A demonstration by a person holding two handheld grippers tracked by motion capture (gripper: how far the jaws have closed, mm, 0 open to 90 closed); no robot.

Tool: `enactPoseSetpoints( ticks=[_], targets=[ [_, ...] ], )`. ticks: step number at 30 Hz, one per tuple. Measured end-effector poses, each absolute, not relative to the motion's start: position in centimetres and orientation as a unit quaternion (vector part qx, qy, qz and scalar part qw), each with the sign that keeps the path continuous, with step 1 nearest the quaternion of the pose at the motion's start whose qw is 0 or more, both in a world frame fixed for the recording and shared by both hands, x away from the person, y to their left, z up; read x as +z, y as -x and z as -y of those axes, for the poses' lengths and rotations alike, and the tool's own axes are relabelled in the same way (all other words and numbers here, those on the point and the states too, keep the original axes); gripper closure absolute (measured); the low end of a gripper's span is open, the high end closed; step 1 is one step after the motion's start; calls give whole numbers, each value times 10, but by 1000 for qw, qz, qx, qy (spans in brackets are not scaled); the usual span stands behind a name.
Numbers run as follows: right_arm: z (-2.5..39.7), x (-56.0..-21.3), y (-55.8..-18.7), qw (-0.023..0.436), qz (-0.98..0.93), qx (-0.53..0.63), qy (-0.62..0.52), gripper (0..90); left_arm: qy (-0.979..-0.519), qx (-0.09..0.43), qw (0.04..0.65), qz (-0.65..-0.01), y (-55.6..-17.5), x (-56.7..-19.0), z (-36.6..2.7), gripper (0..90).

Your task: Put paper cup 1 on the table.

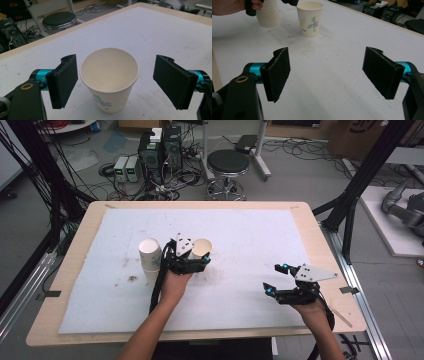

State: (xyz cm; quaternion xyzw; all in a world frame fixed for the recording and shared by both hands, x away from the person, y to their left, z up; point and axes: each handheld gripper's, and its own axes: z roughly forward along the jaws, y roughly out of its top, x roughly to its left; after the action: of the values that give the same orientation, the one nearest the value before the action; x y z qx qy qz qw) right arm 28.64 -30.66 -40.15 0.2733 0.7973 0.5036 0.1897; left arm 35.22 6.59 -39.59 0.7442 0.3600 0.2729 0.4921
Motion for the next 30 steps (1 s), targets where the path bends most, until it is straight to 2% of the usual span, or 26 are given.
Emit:
enactPoseSetpoints(
  ticks=[11, 22, 30],
  targets=[
    [305, -402, -287, 189, -797, 504, -272, 229, -723, 205, 579, -316, -324, -375, -83, 188],
    [305, -403, -290, 192, -797, 503, -275, 229, -704, 198, 620, -284, -292, -347, -109, 167],
    [303, -401, -291, 193, -796, 503, -276, 229, -694, 228, 622, -281, -272, -338, -142, 167]
  ],
)
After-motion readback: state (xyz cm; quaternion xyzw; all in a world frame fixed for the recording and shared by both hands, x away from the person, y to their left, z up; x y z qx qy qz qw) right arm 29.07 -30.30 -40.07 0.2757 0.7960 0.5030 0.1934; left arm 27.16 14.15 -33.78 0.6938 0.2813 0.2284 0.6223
